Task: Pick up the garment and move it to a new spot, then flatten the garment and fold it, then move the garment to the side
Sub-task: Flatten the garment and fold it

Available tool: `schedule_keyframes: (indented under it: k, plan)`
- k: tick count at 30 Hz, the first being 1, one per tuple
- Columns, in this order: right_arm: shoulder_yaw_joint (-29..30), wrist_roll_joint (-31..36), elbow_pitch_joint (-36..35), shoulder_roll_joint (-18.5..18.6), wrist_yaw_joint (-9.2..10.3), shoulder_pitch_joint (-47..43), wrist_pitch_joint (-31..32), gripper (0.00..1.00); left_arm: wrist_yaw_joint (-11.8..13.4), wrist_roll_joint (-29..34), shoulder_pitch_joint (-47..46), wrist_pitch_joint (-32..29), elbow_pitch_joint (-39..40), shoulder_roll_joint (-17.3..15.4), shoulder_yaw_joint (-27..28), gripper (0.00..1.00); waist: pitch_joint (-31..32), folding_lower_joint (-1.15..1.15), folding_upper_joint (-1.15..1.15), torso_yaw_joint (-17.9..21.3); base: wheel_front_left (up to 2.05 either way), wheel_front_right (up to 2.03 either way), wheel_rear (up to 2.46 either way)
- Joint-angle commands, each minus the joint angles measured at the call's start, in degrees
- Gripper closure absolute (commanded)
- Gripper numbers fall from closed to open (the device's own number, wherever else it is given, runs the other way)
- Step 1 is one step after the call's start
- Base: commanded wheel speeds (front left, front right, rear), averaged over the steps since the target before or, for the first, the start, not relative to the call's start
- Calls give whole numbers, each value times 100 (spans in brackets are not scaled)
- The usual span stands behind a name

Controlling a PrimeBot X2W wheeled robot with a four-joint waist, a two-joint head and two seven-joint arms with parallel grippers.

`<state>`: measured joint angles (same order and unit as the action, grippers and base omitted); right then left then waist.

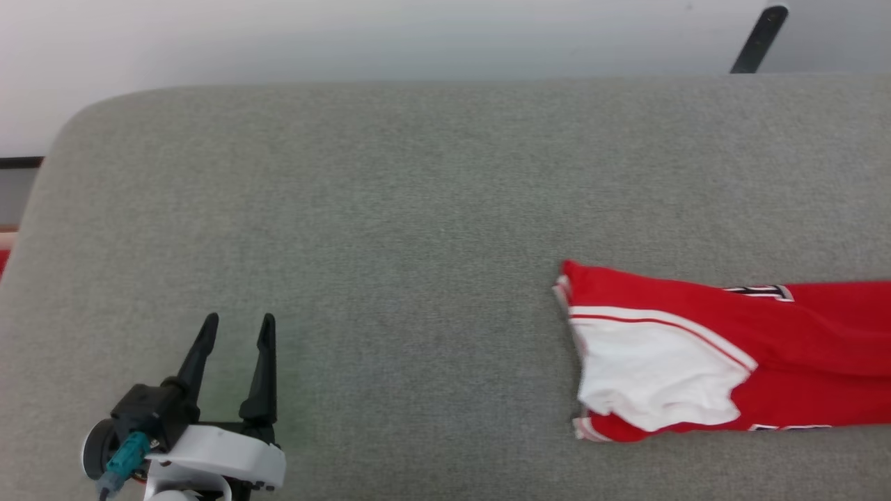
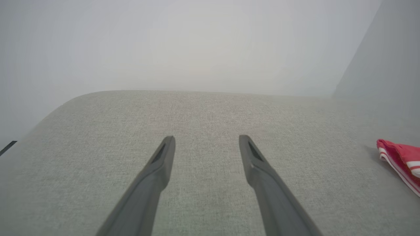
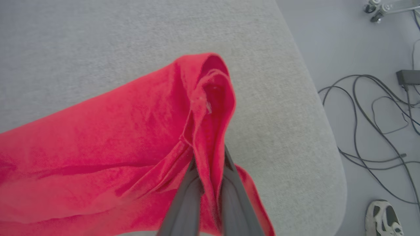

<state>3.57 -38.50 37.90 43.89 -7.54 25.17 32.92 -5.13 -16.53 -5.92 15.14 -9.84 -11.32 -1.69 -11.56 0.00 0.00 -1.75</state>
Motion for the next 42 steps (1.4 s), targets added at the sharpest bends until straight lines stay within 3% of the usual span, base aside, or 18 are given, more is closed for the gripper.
schedule_keyframes:
  k: [1,4,9,20,24,29,38,39,40,41,42]
  plan:
    - [106,79,81,56,11,-125,-91,100,-38,49,-48,-2,9,-2,26,0,-66,0,0,116,0,0,0]
    - [239,124,163,134,11,-177,-226,100,-73,73,-42,-3,-20,31,42,0,-58,0,0,220,0,0,0]
    - [0,27,-167,-115,10,-248,-224,100,-101,142,30,-2,-88,97,35,0,57,0,0,353,0,0,0]
    - [-1421,-334,-2720,-807,10,-633,397,100,-149,187,182,-2,-120,218,147,0,347,0,0,297,0,0,0]
    - [-1949,-353,-3328,-1085,10,-594,658,100,-155,210,250,-2,-133,304,144,0,426,0,0,180,0,0,0]
    - [-2296,-419,-3561,-1395,10,-485,786,100,-185,252,284,-2,-170,379,100,0,508,0,0,-4,0,0,0]
    - [-2760,-368,-3136,-1779,10,-363,606,100,-199,291,276,-2,-280,476,80,0,578,0,0,-158,0,0,0]
    - [-2773,-353,-3067,-1808,10,-337,545,98,-204,296,263,-2,-295,475,77,0,588,0,0,-163,0,0,0]
    - [-2802,-323,-2995,-1835,10,-319,483,78,-209,297,256,-2,-304,473,77,0,595,0,0,-164,0,0,0]
    - [-2833,-332,-2905,-1869,10,-327,445,69,-213,295,253,-2,-310,468,84,0,604,0,0,-160,0,0,0]
    - [-2870,-356,-2830,-1895,10,-332,414,54,-216,291,256,-2,-317,463,94,0,615,0,0,-153,0,0,0]
